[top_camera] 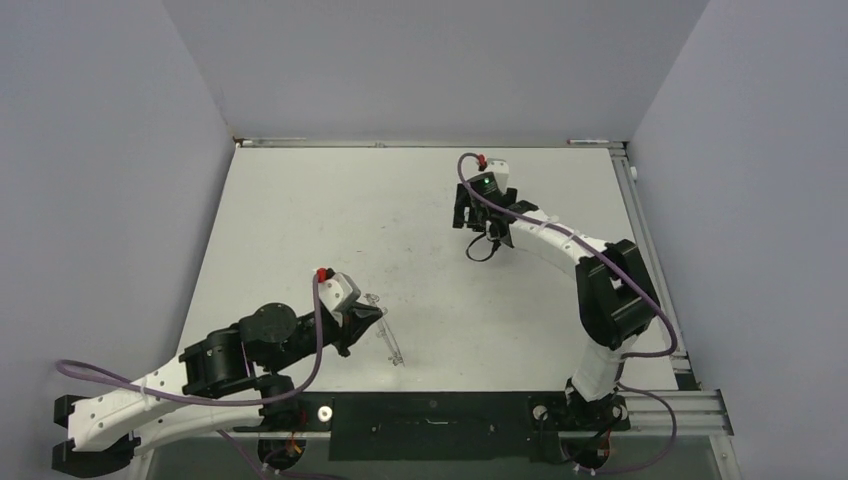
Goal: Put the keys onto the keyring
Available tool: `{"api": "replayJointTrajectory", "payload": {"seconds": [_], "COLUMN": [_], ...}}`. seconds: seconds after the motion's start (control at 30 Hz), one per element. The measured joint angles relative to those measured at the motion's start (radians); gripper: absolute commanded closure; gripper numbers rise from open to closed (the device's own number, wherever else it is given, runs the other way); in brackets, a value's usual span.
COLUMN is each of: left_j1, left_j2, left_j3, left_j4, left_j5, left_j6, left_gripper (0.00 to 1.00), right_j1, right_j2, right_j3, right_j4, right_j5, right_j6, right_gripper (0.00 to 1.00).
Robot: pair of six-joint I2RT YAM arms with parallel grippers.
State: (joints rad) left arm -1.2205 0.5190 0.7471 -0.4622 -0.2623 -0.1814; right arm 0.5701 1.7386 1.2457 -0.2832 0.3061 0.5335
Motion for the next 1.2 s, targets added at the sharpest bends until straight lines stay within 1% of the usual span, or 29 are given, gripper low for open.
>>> {"api": "replayJointTrajectory", "payload": {"seconds": [0.17, 0.2, 0.27, 0.33, 0.6, 0.73, 1.03, 1.2], "left_j1": [-0.002, -0.002, -0.002, -0.002, -0.002, -0.001, 0.031, 0.063], "left_j2": [-0.058, -0.064, -0.07, -0.071, -0.057, -0.053, -0.053, -0.051], "left_j3": [-0.019, -0.019, -0.024, -0.028, -0.039, -0.04, -0.045, -0.045], "left_j4": [-0.032, -0.037, -0.039, -0.04, -0.05, -0.051, -0.051, -0.05], "left_j5": [-0.026, -0.031, -0.039, -0.043, -0.041, -0.041, -0.021, 0.009], "left_j6": [-0.003, -0.003, -0.007, -0.01, -0.017, -0.017, -0.017, -0.017], "left_gripper": [1.0, 1.0, 1.0, 1.0, 1.0, 1.0, 1.0, 1.0], "right_j1": [-0.186, -0.226, -0.282, -0.315, -0.303, -0.298, -0.321, -0.337], "right_j2": [0.101, 0.124, 0.165, 0.213, 0.389, 0.444, 0.46, 0.46], "right_j3": [0.024, 0.038, 0.071, 0.112, 0.266, 0.309, 0.311, 0.302], "right_j4": [0.061, 0.077, 0.097, 0.114, 0.14, 0.137, 0.141, 0.154], "right_j5": [-0.235, -0.294, -0.367, -0.421, -0.557, -0.599, -0.671, -0.704], "right_j6": [-0.108, -0.128, -0.154, -0.177, -0.248, -0.273, -0.29, -0.289], "right_gripper": [0.24, 0.25, 0.29, 0.33, 0.52, 0.59, 0.6, 0.67]}}
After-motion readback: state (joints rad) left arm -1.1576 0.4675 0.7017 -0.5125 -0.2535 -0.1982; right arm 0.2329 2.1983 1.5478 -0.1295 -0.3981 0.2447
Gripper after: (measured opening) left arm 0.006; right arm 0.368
